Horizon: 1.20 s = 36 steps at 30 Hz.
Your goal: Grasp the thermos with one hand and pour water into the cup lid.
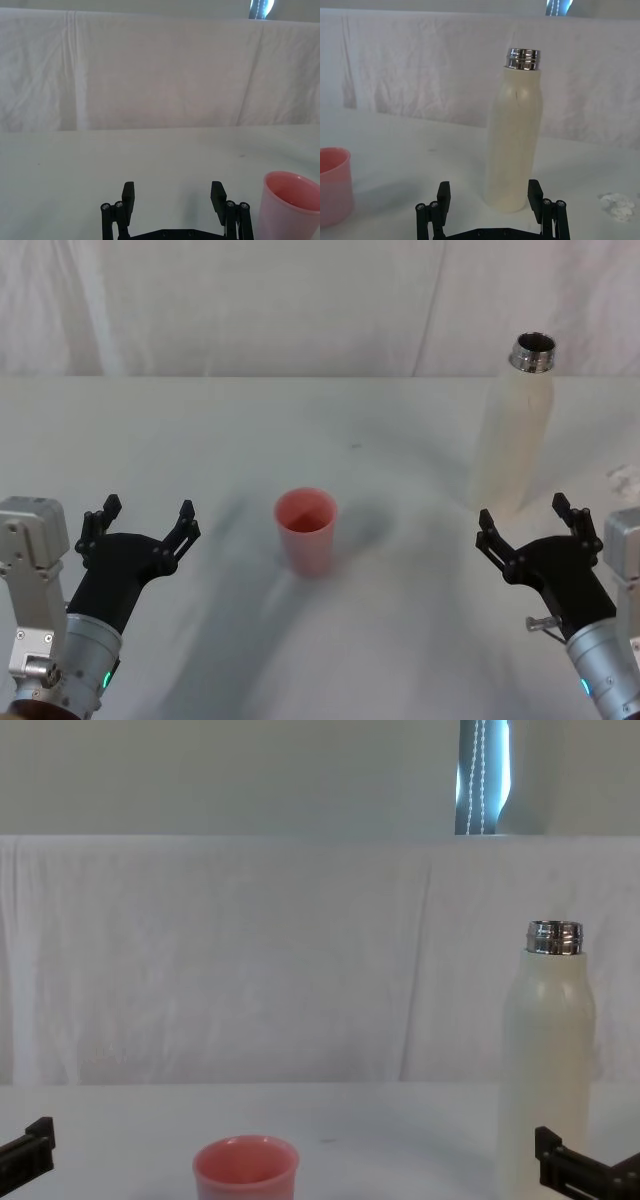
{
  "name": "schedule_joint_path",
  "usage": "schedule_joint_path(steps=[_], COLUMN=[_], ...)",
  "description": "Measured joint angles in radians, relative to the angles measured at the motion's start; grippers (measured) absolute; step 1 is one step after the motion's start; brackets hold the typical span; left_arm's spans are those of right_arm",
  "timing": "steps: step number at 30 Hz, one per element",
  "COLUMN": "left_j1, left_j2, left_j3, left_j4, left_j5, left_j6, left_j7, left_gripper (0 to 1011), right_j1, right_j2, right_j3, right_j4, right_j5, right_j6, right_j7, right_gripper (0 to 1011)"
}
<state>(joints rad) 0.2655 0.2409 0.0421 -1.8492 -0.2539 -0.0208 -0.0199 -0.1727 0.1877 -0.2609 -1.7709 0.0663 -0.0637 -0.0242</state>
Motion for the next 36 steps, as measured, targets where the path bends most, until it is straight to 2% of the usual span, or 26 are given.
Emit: schedule_joint_path(steps=[14,29,36], left_j1=[0.0,0.0,0.0], left_j2=[0.0,0.0,0.0], left_j3=[0.0,0.0,0.0], left_j4=[0.0,0.0,0.0], left_j5=[0.0,0.0,0.0], left_j6=[0.0,0.0,0.0], left_j7=[0.0,0.0,0.0], left_gripper=[1001,1001,1001], right_j1=[0.057,0.172,0.206], right_j2=[-0.059,-0.098,-0.109], right_j3=[0.056,0.084,0.097], right_j4=[0.061,0.168,0.204], right_j5=[0.05,0.023,0.025], right_j6=[0.009,0.008,0.005], right_j7=[0.068,0.115,0.128], right_gripper=[1001,1001,1001])
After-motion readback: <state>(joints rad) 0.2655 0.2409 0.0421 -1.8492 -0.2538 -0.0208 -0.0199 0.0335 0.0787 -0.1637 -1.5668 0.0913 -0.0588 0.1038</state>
